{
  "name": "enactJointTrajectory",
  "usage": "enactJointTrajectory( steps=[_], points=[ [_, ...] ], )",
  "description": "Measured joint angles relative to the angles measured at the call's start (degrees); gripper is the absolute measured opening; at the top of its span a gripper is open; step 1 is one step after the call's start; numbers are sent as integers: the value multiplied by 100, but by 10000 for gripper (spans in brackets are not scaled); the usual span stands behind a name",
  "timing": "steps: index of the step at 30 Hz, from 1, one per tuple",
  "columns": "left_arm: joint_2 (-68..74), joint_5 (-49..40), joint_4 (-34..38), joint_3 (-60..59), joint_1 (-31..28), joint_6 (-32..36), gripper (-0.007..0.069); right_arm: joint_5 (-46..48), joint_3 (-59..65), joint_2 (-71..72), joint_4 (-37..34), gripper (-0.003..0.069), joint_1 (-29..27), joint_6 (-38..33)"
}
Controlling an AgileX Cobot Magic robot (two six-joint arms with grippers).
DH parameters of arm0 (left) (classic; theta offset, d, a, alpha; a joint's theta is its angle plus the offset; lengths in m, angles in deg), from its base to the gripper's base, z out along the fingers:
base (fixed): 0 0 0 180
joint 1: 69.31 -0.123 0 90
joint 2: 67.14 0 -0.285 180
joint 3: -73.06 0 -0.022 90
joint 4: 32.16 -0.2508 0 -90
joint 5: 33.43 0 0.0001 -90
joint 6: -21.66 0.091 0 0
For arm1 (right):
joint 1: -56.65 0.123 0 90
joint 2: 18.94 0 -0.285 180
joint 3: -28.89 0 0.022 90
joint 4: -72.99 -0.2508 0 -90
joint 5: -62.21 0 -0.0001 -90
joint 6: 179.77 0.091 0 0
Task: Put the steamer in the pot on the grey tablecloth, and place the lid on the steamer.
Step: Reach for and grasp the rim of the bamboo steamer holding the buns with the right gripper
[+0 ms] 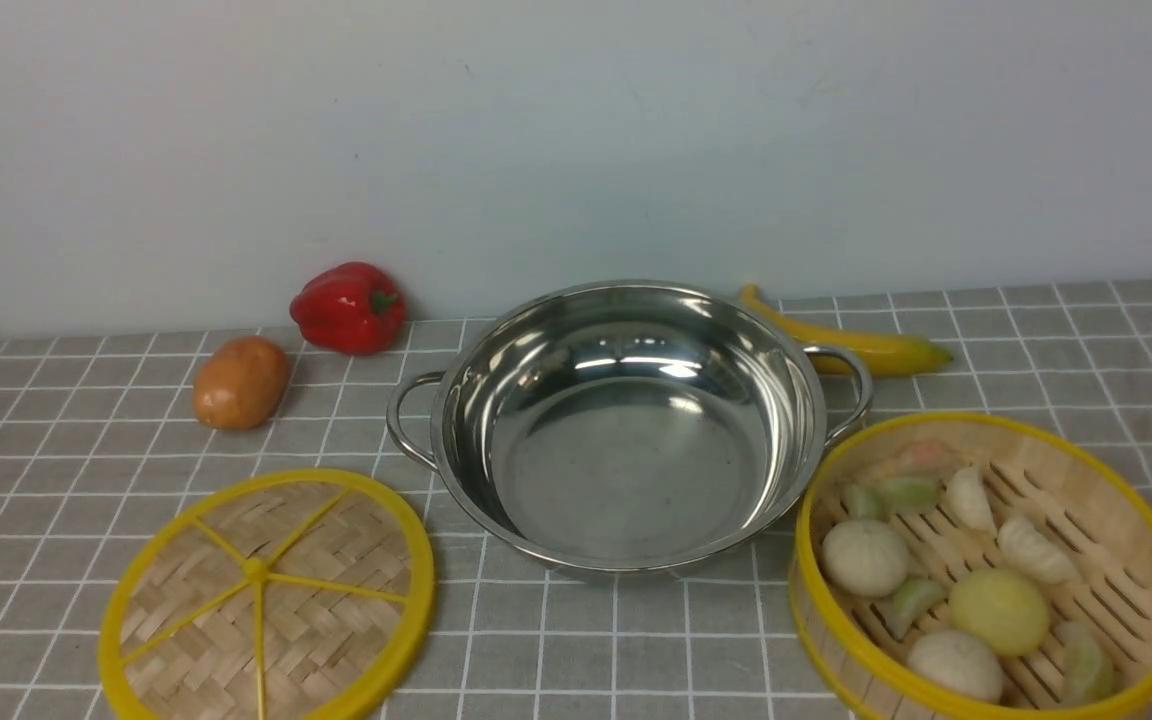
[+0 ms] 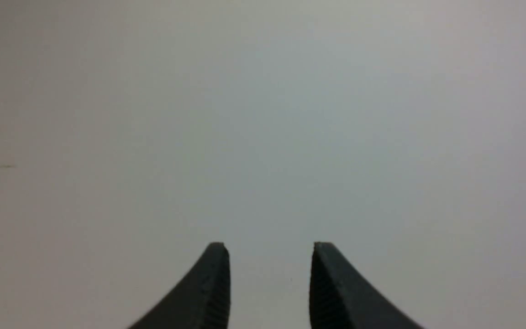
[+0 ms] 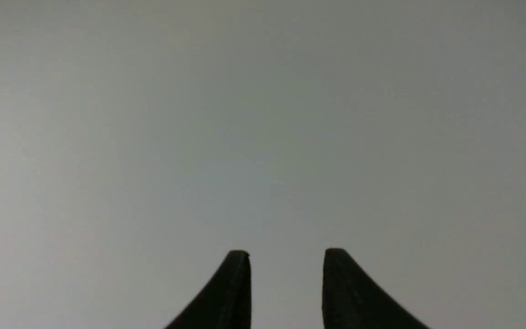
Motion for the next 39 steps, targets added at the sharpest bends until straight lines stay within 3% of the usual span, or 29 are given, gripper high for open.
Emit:
enactJointTrajectory(
  steps=[5,6,9,15,23,39],
  points=[
    [1505,-2806,-1228,1529,0,186,243,3133,-1791,-1760,1172,242,0,-117],
    [1570,-2920,-1272,1586,0,186,243,3133,-1854,-1760,1172,242,0,-115],
    [2745,-4946,-1948,2534,0,211,243,4877,-2831,-3092,1686,242,0,-272],
    [4400,-6691,-2402,3232,0,660,243,6348,-3279,-4908,1645,242,0,-777],
    [5901,-6925,-2356,3258,0,1386,243,6070,-3285,-6784,1120,242,0,-1299],
    [6394,-6457,-2197,3268,0,1460,243,5285,-3285,-8224,1053,242,0,-1455]
  ],
)
